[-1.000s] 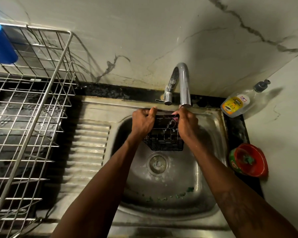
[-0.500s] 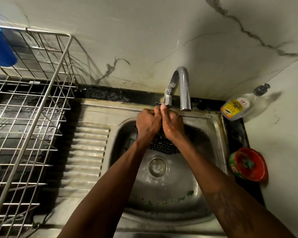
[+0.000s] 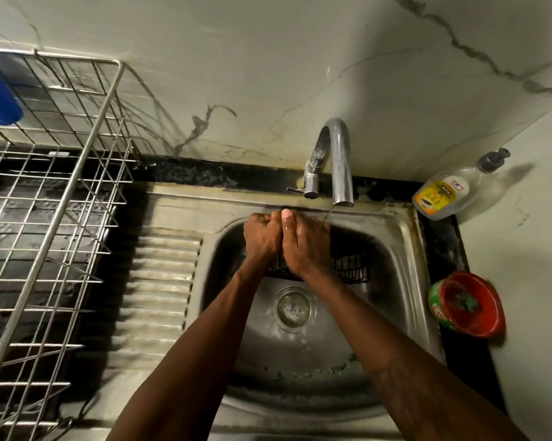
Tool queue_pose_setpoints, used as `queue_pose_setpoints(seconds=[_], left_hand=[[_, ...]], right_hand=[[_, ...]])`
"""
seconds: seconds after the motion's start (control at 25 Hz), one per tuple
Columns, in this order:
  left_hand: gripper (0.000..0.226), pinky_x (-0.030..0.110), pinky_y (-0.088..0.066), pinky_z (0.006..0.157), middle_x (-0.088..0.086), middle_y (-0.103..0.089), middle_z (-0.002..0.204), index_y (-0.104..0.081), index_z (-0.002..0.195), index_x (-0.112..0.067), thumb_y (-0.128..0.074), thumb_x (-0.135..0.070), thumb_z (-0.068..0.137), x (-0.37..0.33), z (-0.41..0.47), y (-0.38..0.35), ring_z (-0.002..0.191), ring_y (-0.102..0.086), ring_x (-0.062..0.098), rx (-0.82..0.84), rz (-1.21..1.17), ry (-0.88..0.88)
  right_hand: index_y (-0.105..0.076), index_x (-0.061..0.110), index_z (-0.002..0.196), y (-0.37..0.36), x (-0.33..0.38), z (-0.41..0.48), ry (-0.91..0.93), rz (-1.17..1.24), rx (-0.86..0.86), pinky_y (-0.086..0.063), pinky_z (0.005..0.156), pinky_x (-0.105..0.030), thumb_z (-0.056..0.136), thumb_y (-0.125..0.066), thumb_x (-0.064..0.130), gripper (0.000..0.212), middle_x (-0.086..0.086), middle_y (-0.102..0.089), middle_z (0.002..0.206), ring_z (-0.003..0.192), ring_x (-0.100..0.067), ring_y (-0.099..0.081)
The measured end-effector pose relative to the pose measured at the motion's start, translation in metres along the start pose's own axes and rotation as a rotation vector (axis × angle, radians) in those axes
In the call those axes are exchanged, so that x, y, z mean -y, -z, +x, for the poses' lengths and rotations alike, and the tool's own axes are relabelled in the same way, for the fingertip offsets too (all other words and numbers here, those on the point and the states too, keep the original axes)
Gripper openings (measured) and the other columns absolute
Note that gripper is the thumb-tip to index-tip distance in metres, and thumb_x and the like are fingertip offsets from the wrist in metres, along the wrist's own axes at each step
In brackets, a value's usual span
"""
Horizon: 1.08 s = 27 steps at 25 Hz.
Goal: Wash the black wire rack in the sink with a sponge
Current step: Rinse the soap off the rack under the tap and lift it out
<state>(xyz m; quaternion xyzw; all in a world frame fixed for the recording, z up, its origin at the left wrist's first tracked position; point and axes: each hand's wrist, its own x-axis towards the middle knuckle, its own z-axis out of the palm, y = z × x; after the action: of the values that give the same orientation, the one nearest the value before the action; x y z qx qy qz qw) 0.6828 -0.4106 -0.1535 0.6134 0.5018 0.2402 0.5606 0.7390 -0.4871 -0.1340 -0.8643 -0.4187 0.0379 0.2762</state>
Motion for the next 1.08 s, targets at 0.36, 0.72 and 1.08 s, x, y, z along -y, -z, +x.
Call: queue_pose_setpoints(seconds=[0.36, 0.72, 1.08], left_hand=[[0.038, 0.04, -0.055, 0.065, 0.01, -0.061, 0.063, -0.058, 0.063, -0.009, -0.063, -0.031, 0.093, 0.003, -0.001, -0.002, 0.061, -0.055, 0.018, 0.003, -0.058, 0.161], [0.047, 0.029, -0.06, 0.063, 0.002, -0.072, 0.066, -0.072, 0.073, -0.011, -0.056, -0.046, 0.101, 0.011, -0.009, -0.006, 0.064, -0.071, 0.012, 0.048, -0.038, -0.098], [0.075, 0.034, -0.057, 0.072, 0.003, -0.072, 0.071, -0.074, 0.081, -0.016, -0.023, -0.069, 0.1, 0.043, 0.005, 0.01, 0.069, -0.069, 0.019, 0.024, 0.811, -0.348]], right_hand=[[-0.066, 0.018, 0.067, 0.008, -0.042, -0.001, -0.302, -0.094, 0.073, -0.05, 0.084, -0.037, 0.103, -0.009, 0.062, 0.081, -0.002, -0.069, 0.07, 0.076, -0.023, -0.068], [-0.074, 0.016, 0.081, -0.004, -0.016, -0.004, -0.04, -0.123, 0.058, -0.044, 0.064, -0.022, 0.107, -0.032, 0.046, 0.058, -0.001, -0.071, 0.066, 0.062, -0.019, -0.068], [-0.07, 0.013, 0.075, 0.004, -0.08, -0.002, -0.33, -0.427, 0.251, -0.051, 0.075, -0.037, 0.102, -0.015, 0.063, 0.079, -0.011, -0.068, 0.07, 0.074, -0.03, -0.068]])
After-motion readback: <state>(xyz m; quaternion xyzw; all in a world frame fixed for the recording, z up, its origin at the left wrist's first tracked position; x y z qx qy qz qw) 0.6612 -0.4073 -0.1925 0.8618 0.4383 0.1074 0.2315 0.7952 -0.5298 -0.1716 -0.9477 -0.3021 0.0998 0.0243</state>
